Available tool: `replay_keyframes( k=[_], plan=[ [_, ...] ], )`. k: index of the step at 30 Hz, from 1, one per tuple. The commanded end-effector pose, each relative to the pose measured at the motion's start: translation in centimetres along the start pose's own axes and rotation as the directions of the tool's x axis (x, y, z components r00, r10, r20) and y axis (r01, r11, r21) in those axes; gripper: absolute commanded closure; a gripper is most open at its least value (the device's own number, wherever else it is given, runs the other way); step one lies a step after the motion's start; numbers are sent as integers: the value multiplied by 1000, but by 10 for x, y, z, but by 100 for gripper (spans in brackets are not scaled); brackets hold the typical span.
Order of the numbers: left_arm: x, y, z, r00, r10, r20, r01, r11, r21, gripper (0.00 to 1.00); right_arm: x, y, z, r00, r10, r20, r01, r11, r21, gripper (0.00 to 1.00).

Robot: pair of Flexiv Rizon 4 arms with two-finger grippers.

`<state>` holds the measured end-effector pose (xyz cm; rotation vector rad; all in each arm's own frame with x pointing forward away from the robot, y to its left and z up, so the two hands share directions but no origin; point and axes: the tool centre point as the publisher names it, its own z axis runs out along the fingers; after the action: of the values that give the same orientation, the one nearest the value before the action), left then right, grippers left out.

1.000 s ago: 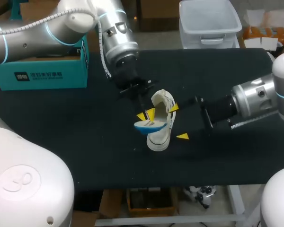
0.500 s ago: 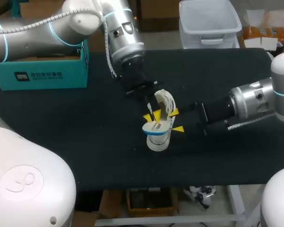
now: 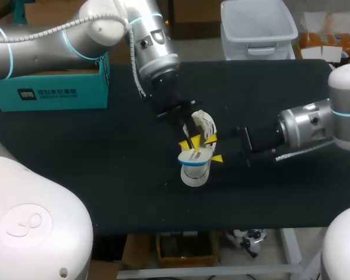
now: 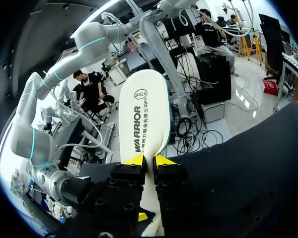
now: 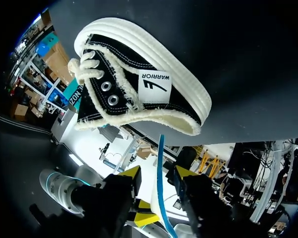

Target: Open the shoe tongue, take the insole out of the shoe, put the insole back into the shoe, and pack the shoe into the shoebox

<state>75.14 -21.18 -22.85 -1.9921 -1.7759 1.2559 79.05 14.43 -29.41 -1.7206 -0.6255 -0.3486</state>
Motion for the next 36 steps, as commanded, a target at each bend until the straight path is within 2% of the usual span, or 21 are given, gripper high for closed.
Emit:
replay_keyframes(
  k=[1,4,7,8,9,13,15,23,25,27,29,31,33,36],
  plan=[
    [-1,4,1,1000,2,9,-2,1000,4,100,-1,3,1,1000,2,-2,-2,1000,9,58],
    [-2,6,2,1000,2,15,-2,1000,5,100,-1,3,2,1000,4,-3,-4,1000,11,64],
    [-3,9,2,1000,1,18,-1,1000,6,100,-1,2,2,1000,-2,-8,2,1000,15,80],
    [-3,10,2,1000,0,19,0,1000,4,100,-1,2,2,1000,-4,-9,4,1000,17,91],
    [-3,11,2,1000,-1,20,0,1000,5,100,-1,2,2,1000,-4,-9,4,1000,16,95],
    [-4,14,1,1000,-5,24,5,1000,5,100,-1,2,2,1000,-1,-9,1,1000,13,95],
    [-3,15,0,1000,-8,27,8,1000,7,100,0,3,3,1000,-1,-7,1,1000,14,100],
    [0,18,-8,999,-29,36,27,998,49,100,0,3,4,1000,-19,-5,19,1000,22,100],
    [3,19,-11,999,-32,31,30,997,65,71,0,2,4,1000,-28,-6,28,999,25,100],
    [6,20,-14,999,-36,28,33,996,87,54,0,2,4,999,-35,-6,35,999,23,100],
    [8,22,-20,999,-41,30,38,995,95,27,0,2,4,999,-39,-6,39,999,24,100],
    [11,23,-26,998,-46,31,42,993,111,10,0,1,5,999,-41,-5,41,999,24,100],
    [13,24,-33,998,-49,34,45,993,111,0,0,1,5,999,-45,-3,45,999,22,100],
    [16,27,-43,996,-74,48,70,994,81,0,-2,1,5,999,-51,-4,51,998,24,100]
  ],
)
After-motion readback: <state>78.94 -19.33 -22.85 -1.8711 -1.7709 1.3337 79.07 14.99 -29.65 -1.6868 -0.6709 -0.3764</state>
